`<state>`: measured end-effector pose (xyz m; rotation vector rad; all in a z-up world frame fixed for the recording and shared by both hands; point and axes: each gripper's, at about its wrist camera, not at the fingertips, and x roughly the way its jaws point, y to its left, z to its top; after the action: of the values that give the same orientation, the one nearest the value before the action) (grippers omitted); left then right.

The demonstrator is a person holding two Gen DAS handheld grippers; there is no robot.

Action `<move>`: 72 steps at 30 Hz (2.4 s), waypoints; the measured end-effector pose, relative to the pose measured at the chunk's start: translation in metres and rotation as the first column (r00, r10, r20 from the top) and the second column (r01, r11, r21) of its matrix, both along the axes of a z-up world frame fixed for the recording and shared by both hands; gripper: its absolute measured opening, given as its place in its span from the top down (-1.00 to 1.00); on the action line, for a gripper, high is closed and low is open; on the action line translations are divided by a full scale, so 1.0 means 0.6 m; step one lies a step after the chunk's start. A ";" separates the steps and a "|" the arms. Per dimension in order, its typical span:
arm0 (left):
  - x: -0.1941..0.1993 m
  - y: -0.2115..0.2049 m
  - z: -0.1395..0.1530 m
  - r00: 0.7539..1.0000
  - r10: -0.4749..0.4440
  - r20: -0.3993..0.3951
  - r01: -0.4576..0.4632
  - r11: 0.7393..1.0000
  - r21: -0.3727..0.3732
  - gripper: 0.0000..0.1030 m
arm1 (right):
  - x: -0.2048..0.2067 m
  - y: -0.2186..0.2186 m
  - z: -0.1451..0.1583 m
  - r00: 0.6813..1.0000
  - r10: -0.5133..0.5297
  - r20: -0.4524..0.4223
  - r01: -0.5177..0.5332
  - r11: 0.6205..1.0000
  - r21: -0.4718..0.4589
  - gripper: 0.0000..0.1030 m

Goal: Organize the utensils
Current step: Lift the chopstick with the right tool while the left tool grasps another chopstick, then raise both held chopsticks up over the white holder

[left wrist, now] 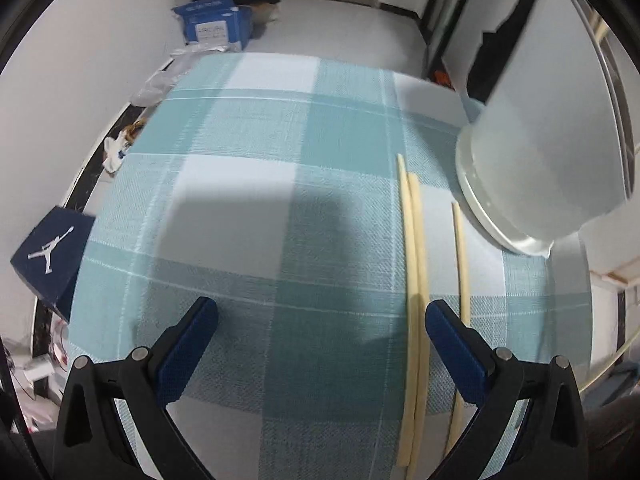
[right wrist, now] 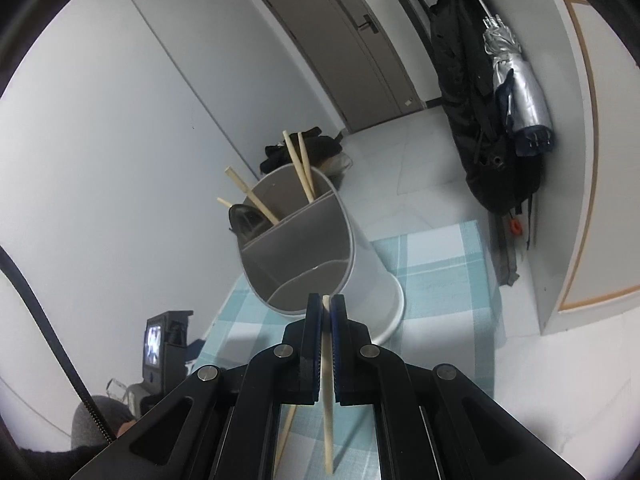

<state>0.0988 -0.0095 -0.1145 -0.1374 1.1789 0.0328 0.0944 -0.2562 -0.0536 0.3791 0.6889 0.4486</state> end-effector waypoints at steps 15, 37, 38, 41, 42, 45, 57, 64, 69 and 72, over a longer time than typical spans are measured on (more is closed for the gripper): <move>0.006 -0.014 -0.010 1.000 0.003 -0.013 -0.003 0.999 0.051 -0.98 | 0.001 -0.002 0.004 1.000 0.023 0.018 -0.024 1.000 0.019 0.93; 0.125 -0.041 -0.010 0.998 -0.063 0.016 0.062 0.997 0.038 0.96 | 0.024 -0.017 -0.004 1.000 0.012 -0.010 -0.011 0.999 0.038 0.93; 0.125 -0.037 -0.011 0.999 -0.050 0.012 0.049 0.998 0.028 0.97 | 0.026 -0.018 -0.004 1.000 0.011 -0.010 -0.011 0.999 0.040 0.93; 0.115 -0.017 -0.003 1.000 0.000 0.024 0.002 0.998 -0.065 0.98 | 0.030 -0.016 -0.003 1.000 0.009 -0.011 -0.008 0.999 0.038 0.93; 0.106 -0.008 0.006 0.998 0.015 0.055 -0.010 0.996 -0.092 0.98 | 0.031 -0.014 -0.002 1.000 0.009 -0.008 -0.009 0.999 0.038 0.93; 0.074 0.013 0.035 0.989 0.051 0.139 -0.032 0.990 -0.139 0.98 | 0.030 -0.003 0.003 1.000 0.022 -0.001 -0.022 1.000 0.020 0.93; -0.051 0.027 0.165 0.901 0.050 0.432 0.033 0.983 -0.182 0.99 | -0.024 0.055 0.023 0.995 0.036 0.088 -0.027 0.995 -0.094 0.93; -0.065 0.031 0.171 0.897 0.015 0.443 0.068 0.983 -0.170 0.99 | -0.050 0.094 0.031 0.993 0.038 0.116 -0.020 0.988 -0.155 0.93; -0.084 0.028 0.178 0.901 -0.001 0.433 0.074 0.985 -0.153 0.99 | -0.060 0.108 0.037 0.991 0.035 0.129 -0.011 0.983 -0.183 0.93; -0.092 0.029 0.180 0.902 -0.014 0.432 0.080 0.988 -0.135 0.99 | -0.067 0.107 0.039 0.991 0.024 0.134 0.002 0.982 -0.190 0.93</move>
<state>0.0435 0.0078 -0.0064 -0.2357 0.7389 -0.1247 0.0544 -0.1918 -0.0304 0.1630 0.5958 0.4108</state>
